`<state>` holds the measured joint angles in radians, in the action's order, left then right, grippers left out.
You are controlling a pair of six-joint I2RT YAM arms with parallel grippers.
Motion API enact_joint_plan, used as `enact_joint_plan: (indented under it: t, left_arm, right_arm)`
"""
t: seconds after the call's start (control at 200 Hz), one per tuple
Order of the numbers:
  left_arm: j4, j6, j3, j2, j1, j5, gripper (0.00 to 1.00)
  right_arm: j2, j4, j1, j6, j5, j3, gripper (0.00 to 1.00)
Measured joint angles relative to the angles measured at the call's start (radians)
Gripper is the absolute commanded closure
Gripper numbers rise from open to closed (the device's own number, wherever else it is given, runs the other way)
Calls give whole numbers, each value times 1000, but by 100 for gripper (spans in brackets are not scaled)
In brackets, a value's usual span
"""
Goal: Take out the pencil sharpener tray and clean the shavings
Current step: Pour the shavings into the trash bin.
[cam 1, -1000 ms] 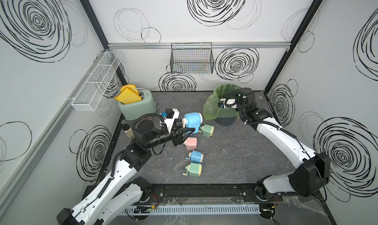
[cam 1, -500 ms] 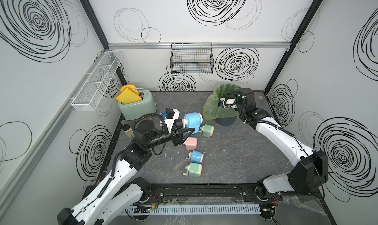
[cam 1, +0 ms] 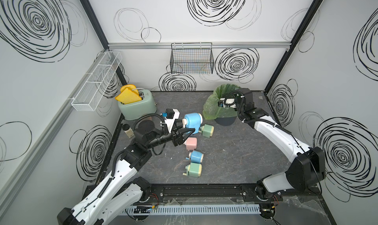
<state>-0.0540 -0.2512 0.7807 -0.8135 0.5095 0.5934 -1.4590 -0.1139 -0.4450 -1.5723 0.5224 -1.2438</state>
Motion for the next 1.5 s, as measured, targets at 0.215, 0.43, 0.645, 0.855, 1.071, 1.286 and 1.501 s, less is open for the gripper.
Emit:
enact_joint_plan:
  t: [0.215,0.43,0.645,0.855,1.071,1.286,1.501]
  left_arm:
    - [1,0,0,-2,0,-1,75]
    - [2,1,0,-10,5,-1,75]
    - [2,1,0,-12,6,-1,75]
    - [2,2,0,-10,6,-1,76]
    - [3,3,0,-11,8,-3,76]
    - [4,5,0,-10,8,-5,76]
    - [6,8,0,-7,8,-9,76]
  right_arm:
    - [-13,28,31,10,-6,-31,57]
    - [-7,35,18,13,-19,-23,57]
    - [-1,41,24,32,-27,-14,59]
    - [-1,40,31,48,-28,-30,58]
    - [3,39,11,47,-42,-17,57]
    - [7,45,23,49,-31,-5,57]
    - [11,60,29,35,-39,8,57]
